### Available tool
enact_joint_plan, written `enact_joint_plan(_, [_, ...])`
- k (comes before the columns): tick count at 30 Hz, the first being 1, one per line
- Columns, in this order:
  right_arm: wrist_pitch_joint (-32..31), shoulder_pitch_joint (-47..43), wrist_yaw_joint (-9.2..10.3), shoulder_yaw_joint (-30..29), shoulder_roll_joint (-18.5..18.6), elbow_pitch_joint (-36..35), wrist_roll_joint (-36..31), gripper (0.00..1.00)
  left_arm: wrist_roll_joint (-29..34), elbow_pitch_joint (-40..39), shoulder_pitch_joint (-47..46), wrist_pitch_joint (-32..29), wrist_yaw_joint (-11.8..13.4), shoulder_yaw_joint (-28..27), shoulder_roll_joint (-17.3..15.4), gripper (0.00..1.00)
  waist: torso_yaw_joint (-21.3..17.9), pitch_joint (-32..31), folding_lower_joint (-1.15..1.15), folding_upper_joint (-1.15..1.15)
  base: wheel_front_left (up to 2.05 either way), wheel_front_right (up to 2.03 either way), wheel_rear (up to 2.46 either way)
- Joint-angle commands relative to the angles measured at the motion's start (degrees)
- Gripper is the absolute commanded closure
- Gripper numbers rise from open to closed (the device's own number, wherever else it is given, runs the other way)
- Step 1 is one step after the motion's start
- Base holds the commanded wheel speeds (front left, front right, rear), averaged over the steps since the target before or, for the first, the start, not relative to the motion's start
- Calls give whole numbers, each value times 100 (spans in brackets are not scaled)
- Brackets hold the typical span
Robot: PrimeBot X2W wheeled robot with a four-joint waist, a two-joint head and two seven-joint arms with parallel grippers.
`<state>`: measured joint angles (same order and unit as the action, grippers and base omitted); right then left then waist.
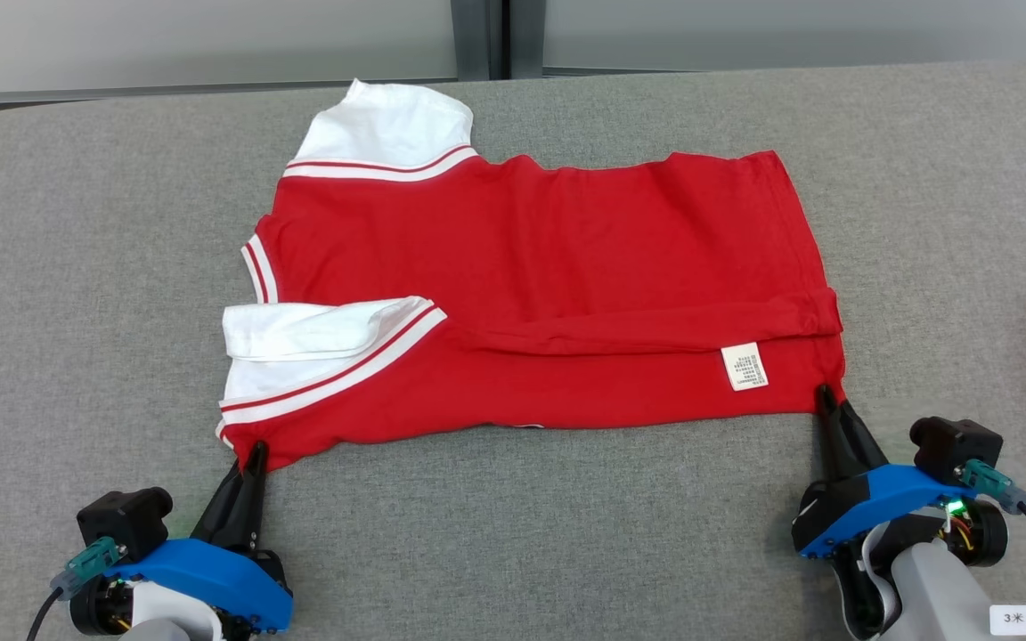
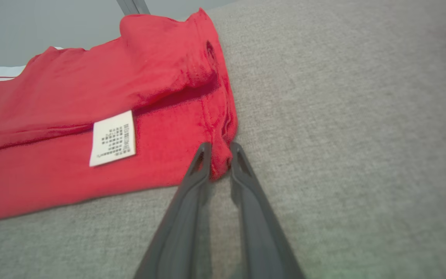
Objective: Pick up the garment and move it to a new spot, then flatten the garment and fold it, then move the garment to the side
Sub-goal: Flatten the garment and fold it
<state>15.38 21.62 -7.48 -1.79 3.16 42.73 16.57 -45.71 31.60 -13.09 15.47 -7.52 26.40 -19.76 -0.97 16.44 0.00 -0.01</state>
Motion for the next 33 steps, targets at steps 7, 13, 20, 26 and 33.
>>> enact_joint_plan(7, [-26, -9, -2, 26, -25, -194, 109, 100, -51, -194, 29, -41, 5, -102, 15, 100, -14, -97, 0, 1, 0, 0, 0])
enact_joint_plan(13, [-24, -103, -1, -76, -17, -599, 203, 100, 24, -462, 49, -35, 5, -496, 100, 100, -53, -284, 0, 1, 0, 0, 0])
enact_joint_plan(20, [-23, 38, -1, -242, -11, -797, 363, 100, 90, -527, -68, -32, 6, -897, 239, 100, -79, -735, 0, 1, 0, 0, 0])
enact_joint_plan(26, [-24, -138, -1, -406, -10, -638, 332, 100, 196, -228, 156, -29, 6, -994, 468, 100, -100, -1355, 0, 1, 0, 0, 0])
enact_joint_plan(33, [-23, -879, -1, -320, -10, -466, 422, 100, 516, 153, 790, -29, 6, -1045, 816, 100, -71, -1713, 0, 1, 0, 0, 0])
